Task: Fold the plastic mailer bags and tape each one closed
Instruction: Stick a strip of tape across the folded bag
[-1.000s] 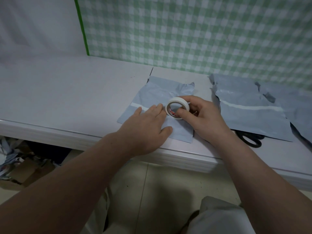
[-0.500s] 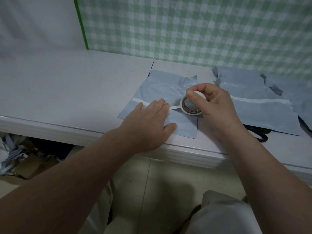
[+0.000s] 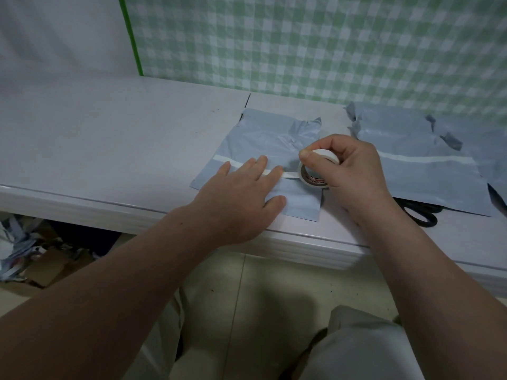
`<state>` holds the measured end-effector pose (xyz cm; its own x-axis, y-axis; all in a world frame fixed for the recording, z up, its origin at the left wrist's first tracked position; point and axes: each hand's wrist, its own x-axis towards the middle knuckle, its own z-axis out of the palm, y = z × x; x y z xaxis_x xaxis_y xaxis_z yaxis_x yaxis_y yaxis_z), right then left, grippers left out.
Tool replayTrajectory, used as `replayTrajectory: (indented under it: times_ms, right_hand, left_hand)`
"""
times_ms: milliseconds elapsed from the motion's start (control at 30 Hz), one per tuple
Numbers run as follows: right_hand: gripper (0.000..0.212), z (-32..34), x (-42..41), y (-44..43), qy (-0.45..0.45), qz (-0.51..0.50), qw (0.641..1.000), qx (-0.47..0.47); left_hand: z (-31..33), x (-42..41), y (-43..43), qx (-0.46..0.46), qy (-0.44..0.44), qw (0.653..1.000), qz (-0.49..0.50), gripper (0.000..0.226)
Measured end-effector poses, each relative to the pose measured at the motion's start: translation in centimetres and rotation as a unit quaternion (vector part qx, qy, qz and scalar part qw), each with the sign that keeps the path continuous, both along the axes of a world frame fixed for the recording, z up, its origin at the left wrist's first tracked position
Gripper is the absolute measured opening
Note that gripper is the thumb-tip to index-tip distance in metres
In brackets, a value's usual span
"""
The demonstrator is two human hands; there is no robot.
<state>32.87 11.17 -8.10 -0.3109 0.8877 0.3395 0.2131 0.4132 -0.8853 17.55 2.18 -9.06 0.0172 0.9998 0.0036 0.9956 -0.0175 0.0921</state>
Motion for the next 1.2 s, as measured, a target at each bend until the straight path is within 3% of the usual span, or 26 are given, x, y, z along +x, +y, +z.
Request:
replayTrajectory:
  times_ms: [400,667,967,1200]
  right_hand:
    - [0.006,0.2,0.0,-0.1,0.017,0.022,0.999,0.029]
    - [0.007,-0.1,-0.2,0.2,-0.052,0.021,0.997,0.052]
    - [0.024,-0.6,-1.1,0.4,-0.148,0.022,0.981,0.124]
    - [0.013,-0.8,-1.0,0.5,-0.167,0.014,0.974,0.15]
  left_hand:
    - [0.0,0.7,-0.2,0.002,0.005,1.0,0.024,0.061]
    - [0.0,0.7,-0.2,0.001,0.007,1.0,0.02,0.057]
    - [0.3,0.8,-0.2,-0.013,0.003,1.0,0.011,0.058]
    - [0.5,1.4,0.3,0.007,-0.021,0.999,-0.027,0.058]
